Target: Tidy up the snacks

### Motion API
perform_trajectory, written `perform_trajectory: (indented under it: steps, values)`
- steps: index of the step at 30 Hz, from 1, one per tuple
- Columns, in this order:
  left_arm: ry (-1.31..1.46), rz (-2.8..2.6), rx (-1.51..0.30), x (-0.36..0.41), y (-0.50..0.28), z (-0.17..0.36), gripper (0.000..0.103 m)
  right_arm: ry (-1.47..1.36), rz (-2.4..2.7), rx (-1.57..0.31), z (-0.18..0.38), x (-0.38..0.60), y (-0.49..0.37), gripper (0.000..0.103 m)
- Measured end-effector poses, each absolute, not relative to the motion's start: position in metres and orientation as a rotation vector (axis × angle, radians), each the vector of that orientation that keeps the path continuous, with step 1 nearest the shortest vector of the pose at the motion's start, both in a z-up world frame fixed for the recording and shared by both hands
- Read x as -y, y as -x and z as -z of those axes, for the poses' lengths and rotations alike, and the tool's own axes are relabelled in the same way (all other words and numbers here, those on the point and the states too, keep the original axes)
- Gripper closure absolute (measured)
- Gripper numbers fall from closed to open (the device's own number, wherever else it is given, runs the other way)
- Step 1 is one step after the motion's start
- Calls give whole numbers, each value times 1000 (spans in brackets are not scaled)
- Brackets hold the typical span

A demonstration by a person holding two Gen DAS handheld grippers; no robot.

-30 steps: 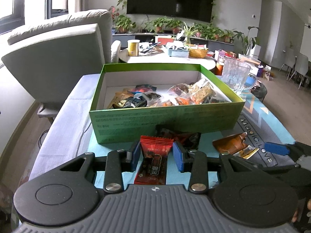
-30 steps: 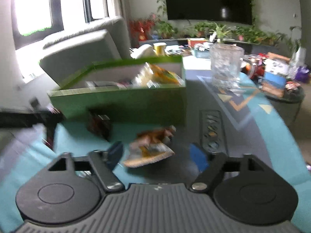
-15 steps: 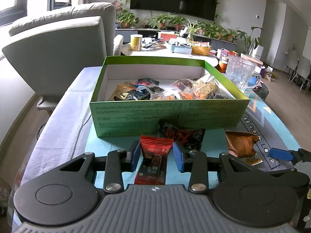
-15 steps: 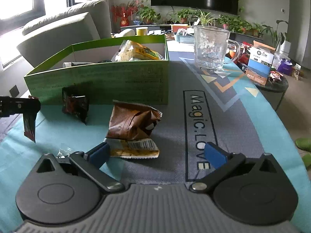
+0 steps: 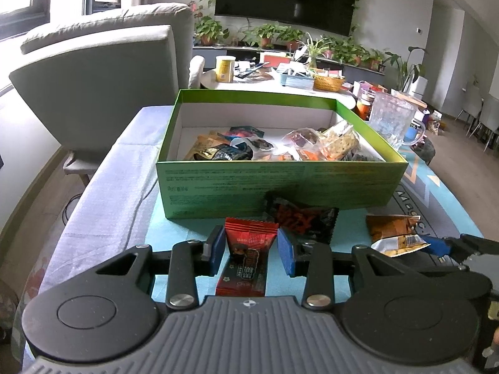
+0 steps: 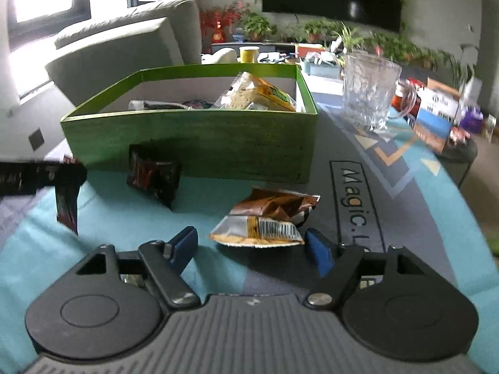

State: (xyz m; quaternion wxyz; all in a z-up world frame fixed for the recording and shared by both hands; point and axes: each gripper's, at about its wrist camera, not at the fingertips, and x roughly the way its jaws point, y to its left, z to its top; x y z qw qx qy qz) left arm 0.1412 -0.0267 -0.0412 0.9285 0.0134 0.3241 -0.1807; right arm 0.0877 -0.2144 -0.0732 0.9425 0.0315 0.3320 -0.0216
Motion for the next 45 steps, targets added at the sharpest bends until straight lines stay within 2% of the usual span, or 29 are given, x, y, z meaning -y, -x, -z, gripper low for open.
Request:
perform_trajectory:
  steps: [3, 8, 19, 30, 37, 45]
  values:
    - [-25, 372, -668, 26, -142, 43, 69, -46, 77, -677, 74, 210, -93, 27]
    - [-22, 375, -665, 26, -142, 42, 69, -44, 91, -677, 70, 211, -95, 38]
    - [-10, 384, -612, 23, -135, 26, 69, -46, 87, -470, 25, 216, -68, 38]
    - [-10, 383, -476, 29, -156, -17, 69, -48, 44, -352, -4, 213, -93, 38]
    - [-40, 377, -415, 43, -197, -33, 69, -67, 20, -326, -12, 213, -123, 38]
    - [-83, 398, -451, 60, -242, -16, 69, -119, 11, -394, -1, 226, -161, 38]
